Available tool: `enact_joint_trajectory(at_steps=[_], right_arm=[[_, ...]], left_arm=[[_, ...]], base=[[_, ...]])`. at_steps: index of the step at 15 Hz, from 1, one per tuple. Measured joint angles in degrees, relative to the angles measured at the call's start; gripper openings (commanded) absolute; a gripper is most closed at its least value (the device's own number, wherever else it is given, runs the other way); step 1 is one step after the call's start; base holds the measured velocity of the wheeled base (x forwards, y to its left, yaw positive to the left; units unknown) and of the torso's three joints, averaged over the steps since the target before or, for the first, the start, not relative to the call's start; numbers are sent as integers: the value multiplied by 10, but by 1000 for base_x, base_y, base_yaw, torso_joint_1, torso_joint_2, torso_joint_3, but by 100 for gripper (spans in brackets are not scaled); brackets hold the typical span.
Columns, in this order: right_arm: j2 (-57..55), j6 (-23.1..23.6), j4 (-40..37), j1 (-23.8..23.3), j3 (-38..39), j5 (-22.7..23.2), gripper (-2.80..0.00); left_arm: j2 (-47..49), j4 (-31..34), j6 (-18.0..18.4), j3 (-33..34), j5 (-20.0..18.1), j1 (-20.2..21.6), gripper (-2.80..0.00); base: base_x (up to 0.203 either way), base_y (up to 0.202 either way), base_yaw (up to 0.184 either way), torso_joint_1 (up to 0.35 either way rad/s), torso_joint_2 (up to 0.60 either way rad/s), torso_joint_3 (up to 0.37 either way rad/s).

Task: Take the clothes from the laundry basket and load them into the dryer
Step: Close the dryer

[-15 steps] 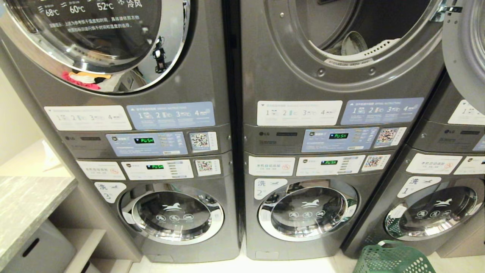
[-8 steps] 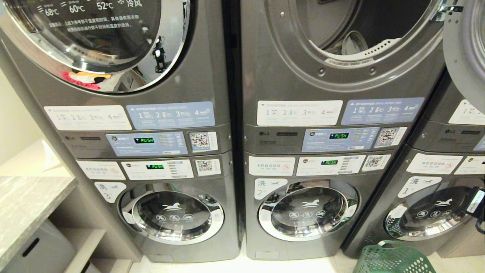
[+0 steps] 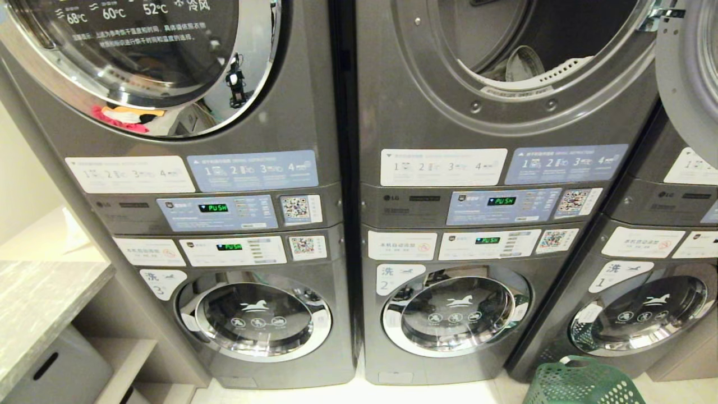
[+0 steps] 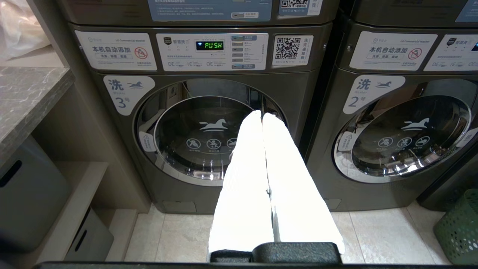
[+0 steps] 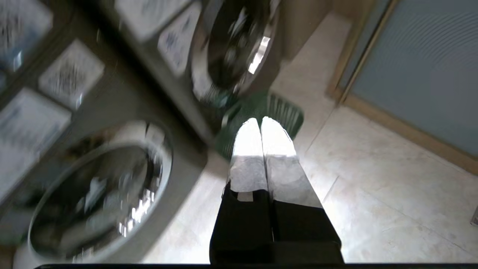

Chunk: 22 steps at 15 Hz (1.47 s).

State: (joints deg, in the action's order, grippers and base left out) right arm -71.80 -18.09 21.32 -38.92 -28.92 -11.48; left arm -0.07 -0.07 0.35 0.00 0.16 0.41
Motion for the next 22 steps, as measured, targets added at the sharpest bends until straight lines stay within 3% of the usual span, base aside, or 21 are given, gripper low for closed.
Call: enact_joint_trajectory(at_steps=[2, 6, 13, 18, 22], right_arm=[[43, 9, 51, -54, -19, 13, -280], [117, 34, 136, -117, -73, 47, -280], [178, 50, 130, -193, -55, 69, -280], [193, 65, 133, -218, -33, 20, -280], [168, 53, 133, -257, -43, 21, -280]], left_arm=[[0, 0, 0, 0, 0, 0, -280], [0, 0, 0, 0, 0, -1, -280], [0, 0, 0, 0, 0, -2, -280], [0, 0, 0, 0, 0, -2, -280], [0, 0, 0, 0, 0, -2, -280]], base=[[0, 0, 0, 0, 0, 0], [0, 0, 0, 0, 0, 0], [0, 0, 0, 0, 0, 0], [0, 0, 0, 0, 0, 0], [0, 0, 0, 0, 0, 0]])
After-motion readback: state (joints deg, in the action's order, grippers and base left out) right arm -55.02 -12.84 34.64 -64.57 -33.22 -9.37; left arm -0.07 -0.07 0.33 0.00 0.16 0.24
